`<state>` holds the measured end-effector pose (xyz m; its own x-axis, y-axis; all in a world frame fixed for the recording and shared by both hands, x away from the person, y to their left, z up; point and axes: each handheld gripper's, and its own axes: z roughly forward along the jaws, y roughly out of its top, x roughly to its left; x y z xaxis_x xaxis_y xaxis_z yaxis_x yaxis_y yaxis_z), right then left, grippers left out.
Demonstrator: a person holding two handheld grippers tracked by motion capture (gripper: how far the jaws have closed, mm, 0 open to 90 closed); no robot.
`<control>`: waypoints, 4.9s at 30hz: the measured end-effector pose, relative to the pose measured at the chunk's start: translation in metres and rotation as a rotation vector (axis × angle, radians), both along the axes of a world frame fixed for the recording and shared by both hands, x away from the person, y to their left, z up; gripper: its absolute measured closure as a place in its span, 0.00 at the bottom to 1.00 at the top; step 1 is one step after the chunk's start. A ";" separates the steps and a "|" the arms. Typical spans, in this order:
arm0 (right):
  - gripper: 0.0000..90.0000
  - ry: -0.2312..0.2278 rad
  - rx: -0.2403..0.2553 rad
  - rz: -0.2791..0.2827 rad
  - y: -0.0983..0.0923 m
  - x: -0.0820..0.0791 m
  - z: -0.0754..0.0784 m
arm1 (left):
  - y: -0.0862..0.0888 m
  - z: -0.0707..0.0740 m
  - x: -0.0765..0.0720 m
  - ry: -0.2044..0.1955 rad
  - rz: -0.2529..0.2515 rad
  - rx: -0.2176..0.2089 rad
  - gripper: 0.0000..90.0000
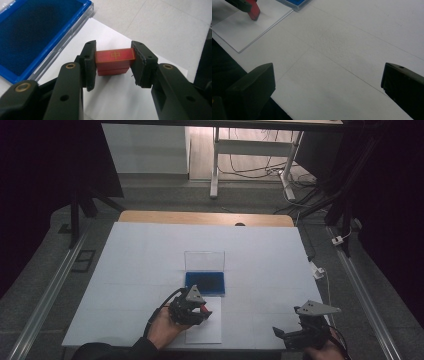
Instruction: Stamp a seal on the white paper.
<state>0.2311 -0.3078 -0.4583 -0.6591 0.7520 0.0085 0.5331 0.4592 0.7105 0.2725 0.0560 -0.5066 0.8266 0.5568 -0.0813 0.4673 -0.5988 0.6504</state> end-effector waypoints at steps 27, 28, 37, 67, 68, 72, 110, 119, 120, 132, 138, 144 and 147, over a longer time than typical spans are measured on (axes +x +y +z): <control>0.00 0.003 -0.005 0.002 0.001 0.000 0.000 | -0.005 -0.005 -0.009 -0.052 0.009 0.037 0.65; 0.00 0.003 -0.006 0.002 0.001 0.000 0.000 | -0.004 -0.005 -0.008 -0.047 0.008 0.036 0.65; 0.00 0.002 -0.004 0.002 0.000 0.000 0.000 | 0.002 -0.006 0.000 0.016 0.011 -0.016 0.65; 0.00 0.001 -0.008 0.006 0.001 0.000 0.000 | -0.005 -0.001 -0.001 0.000 -0.004 0.037 0.65; 0.00 0.002 -0.008 0.006 0.001 0.000 0.000 | -0.005 -0.001 0.000 -0.002 -0.005 0.039 0.65; 0.00 0.001 -0.002 0.004 0.000 0.000 0.000 | -0.005 -0.001 0.001 0.009 -0.010 0.026 0.64; 0.00 0.002 -0.001 0.012 0.000 0.000 0.000 | 0.012 0.032 0.007 -0.043 0.013 -0.053 0.64; 0.00 0.003 -0.001 0.011 0.000 0.000 0.000 | 0.020 0.039 0.012 -0.050 0.030 -0.076 0.64; 0.00 0.003 -0.002 0.012 0.000 0.000 0.000 | 0.021 0.040 0.012 -0.051 0.032 -0.079 0.64; 0.00 0.005 -0.006 0.011 0.000 0.001 0.000 | 0.028 0.045 0.025 -0.055 0.054 -0.084 0.64; 0.00 0.006 -0.007 0.010 0.000 0.001 0.000 | 0.029 0.045 0.033 -0.051 0.071 -0.099 0.64; 0.00 0.008 -0.007 0.009 0.000 0.001 -0.001 | 0.029 0.044 0.041 -0.045 0.084 -0.109 0.64; 0.00 0.008 -0.008 0.008 0.000 0.001 -0.001 | 0.029 0.043 0.045 -0.042 0.087 -0.115 0.64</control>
<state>0.2320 -0.3073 -0.4589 -0.6648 0.7469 0.0075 0.5351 0.4692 0.7025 0.3175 0.0853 -0.4631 0.7794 0.6158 -0.1152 0.4856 -0.4776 0.7322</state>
